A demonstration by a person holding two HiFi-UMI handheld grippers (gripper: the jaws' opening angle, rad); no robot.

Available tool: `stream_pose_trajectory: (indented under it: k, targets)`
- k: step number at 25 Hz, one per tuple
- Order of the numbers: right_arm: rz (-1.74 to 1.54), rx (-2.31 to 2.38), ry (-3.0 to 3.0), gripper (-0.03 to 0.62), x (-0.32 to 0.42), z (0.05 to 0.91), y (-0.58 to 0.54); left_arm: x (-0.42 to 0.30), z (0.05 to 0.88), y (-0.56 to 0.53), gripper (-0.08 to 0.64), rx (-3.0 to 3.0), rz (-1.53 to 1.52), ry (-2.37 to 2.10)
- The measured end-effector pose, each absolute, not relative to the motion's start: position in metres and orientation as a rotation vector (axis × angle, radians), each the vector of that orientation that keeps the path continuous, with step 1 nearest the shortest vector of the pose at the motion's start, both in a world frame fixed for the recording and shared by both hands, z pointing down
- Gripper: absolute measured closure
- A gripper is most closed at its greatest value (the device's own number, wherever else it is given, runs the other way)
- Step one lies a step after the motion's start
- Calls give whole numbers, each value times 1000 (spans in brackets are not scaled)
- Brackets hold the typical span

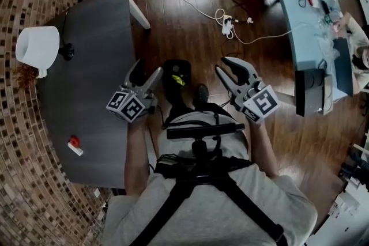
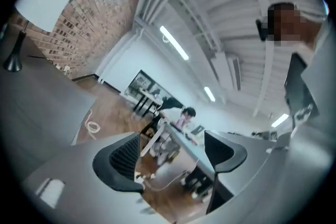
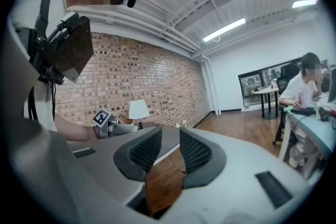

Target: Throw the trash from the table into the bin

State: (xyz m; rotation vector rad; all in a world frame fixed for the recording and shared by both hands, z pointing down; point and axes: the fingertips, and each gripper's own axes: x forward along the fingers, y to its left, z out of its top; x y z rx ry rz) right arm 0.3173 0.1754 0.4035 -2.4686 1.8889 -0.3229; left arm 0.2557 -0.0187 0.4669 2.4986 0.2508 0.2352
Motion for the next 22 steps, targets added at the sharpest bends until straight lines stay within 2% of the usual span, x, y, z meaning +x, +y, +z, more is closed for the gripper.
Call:
stream_pose_trajectory:
  k: [3,7,22]
  targets:
    - [-195,-2433,1960,489,310,374,153,244,386,-31,172,2485,-19,304]
    - [-54,-2383,2029,491,300,340,134,223,327,-39,175,2481,-194,338]
    - [-46,-2228,2017,491,307,333,159,175,257,-6,181,2524,-374,258]
